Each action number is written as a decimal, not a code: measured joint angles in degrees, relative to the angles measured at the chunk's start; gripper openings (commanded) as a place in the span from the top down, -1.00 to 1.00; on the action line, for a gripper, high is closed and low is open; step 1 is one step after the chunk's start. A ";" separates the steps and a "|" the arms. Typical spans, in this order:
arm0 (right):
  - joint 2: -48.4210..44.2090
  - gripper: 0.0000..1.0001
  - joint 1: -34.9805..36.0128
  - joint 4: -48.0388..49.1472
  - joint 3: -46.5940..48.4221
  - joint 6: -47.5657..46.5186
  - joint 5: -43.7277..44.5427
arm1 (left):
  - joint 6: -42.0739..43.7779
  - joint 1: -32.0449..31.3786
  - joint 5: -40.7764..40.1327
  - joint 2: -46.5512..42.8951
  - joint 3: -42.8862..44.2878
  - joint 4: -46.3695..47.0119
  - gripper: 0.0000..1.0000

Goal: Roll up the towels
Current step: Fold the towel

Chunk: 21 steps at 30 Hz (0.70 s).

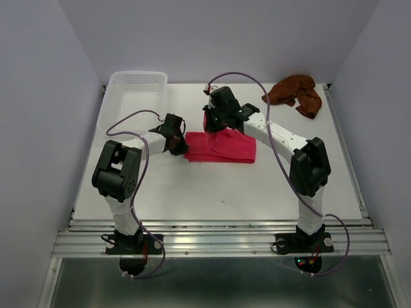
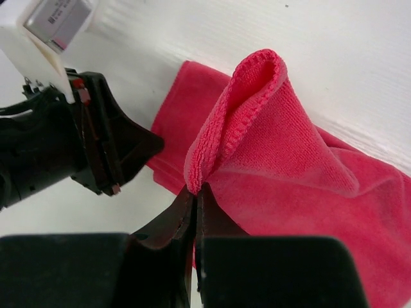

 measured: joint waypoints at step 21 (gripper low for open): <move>18.91 0.93 2.64 -0.79 16.28 3.69 -4.85 | -0.72 0.00 -0.17 -0.39 -0.48 0.48 0.51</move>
